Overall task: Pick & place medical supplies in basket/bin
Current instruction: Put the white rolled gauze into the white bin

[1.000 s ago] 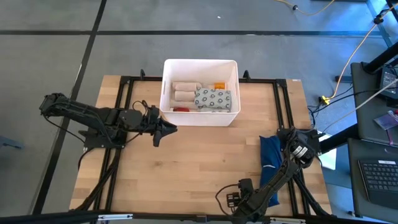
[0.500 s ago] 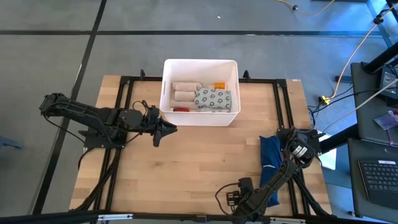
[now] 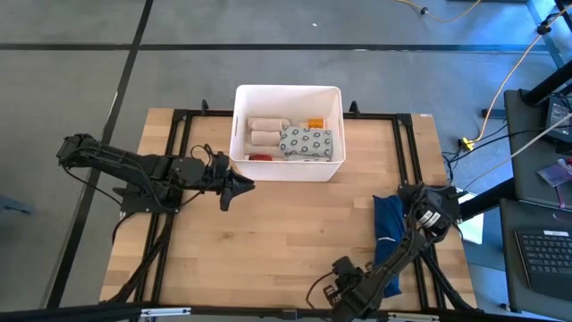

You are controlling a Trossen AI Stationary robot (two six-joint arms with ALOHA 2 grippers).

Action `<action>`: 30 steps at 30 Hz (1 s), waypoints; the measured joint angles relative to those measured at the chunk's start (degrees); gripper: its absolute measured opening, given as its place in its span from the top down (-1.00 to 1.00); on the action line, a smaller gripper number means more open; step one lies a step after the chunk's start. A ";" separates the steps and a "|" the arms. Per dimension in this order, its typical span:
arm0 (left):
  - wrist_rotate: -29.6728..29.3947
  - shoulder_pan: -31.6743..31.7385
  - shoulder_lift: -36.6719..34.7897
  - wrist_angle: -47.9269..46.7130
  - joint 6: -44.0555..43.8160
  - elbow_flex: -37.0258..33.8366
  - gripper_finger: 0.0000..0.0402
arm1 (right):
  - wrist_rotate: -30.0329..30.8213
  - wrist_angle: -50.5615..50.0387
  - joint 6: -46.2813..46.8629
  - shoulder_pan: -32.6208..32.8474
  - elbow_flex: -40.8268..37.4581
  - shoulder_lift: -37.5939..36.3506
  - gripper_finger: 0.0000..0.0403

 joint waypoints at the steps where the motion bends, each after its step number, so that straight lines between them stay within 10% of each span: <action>1: 0.00 -0.01 0.00 0.00 0.00 0.00 0.56 | 0.51 0.49 -3.58 -0.06 0.34 0.03 0.44; 16: 5.24 -0.13 0.00 -0.47 0.05 0.00 0.56 | 0.02 4.41 -43.24 -7.47 6.26 0.57 0.75; 30: 27.65 -1.88 0.00 -17.10 -10.81 -0.02 0.56 | -12.22 21.97 -87.52 -24.53 6.36 -6.69 0.75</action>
